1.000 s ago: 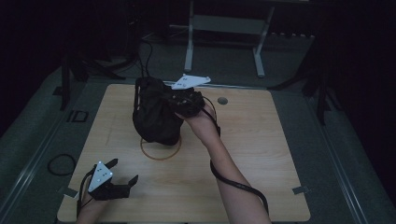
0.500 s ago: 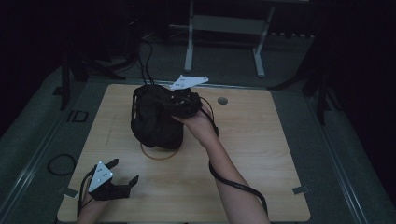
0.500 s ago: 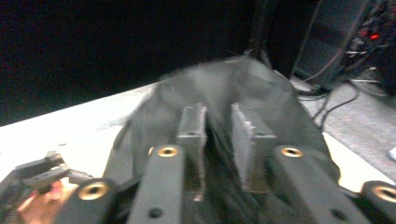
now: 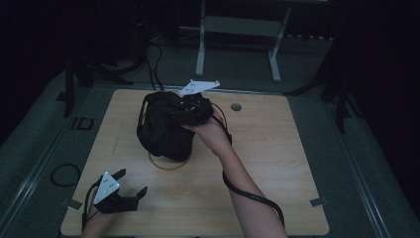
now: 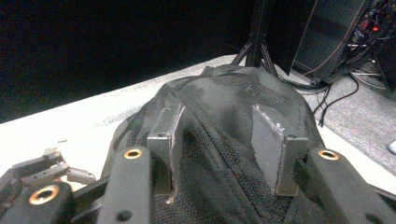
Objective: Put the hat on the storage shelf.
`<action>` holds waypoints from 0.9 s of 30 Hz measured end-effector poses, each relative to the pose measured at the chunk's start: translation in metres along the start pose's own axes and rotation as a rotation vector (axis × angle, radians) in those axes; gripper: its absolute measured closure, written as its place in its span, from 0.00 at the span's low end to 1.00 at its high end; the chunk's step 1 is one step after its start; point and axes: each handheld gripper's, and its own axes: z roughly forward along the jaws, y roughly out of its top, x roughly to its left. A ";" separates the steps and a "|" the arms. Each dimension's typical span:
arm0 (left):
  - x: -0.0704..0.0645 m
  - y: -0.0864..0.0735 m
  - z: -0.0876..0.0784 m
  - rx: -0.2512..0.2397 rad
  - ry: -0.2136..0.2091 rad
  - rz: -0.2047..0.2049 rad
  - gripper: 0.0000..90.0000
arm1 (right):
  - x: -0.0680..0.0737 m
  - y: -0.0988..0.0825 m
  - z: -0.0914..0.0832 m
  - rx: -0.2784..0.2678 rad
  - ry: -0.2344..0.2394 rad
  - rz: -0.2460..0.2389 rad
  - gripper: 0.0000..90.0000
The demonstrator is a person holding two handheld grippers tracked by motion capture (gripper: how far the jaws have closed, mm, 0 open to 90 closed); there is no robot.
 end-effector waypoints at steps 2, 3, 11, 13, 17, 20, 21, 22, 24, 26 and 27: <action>0.000 0.000 0.000 -0.001 0.001 -0.001 0.03 | -0.001 0.000 0.000 -0.001 0.002 0.002 0.59; 0.000 0.000 0.000 -0.001 0.000 -0.001 0.03 | -0.001 0.000 0.000 -0.002 0.004 0.007 0.58; 0.000 -0.001 0.000 0.004 0.003 0.008 0.03 | -0.004 -0.002 -0.005 -0.011 -0.004 0.005 0.55; 0.000 -0.001 0.000 0.002 0.004 0.005 0.03 | -0.004 -0.002 -0.006 -0.012 -0.005 0.010 0.54; 0.000 0.000 0.000 -0.001 0.003 0.000 0.03 | -0.006 -0.003 -0.009 -0.014 -0.010 0.010 0.53; 0.000 -0.001 0.001 0.006 0.002 0.006 0.03 | -0.008 -0.004 -0.012 -0.018 -0.012 0.013 0.50; 0.000 0.000 0.001 0.006 0.002 0.006 0.03 | -0.009 -0.004 -0.014 -0.018 -0.006 0.009 0.50; -0.001 0.000 0.001 0.006 0.002 0.006 0.03 | -0.009 -0.005 -0.015 -0.017 -0.013 0.008 0.49; -0.001 0.000 0.001 0.004 0.002 0.002 0.03 | -0.011 -0.007 -0.017 -0.011 -0.001 0.005 0.47; -0.001 0.000 0.001 0.006 0.002 0.003 0.03 | -0.011 -0.008 -0.019 -0.010 -0.007 0.000 0.45; -0.001 0.000 0.001 0.006 0.002 0.004 0.03 | -0.012 -0.009 -0.021 -0.012 -0.003 0.002 0.43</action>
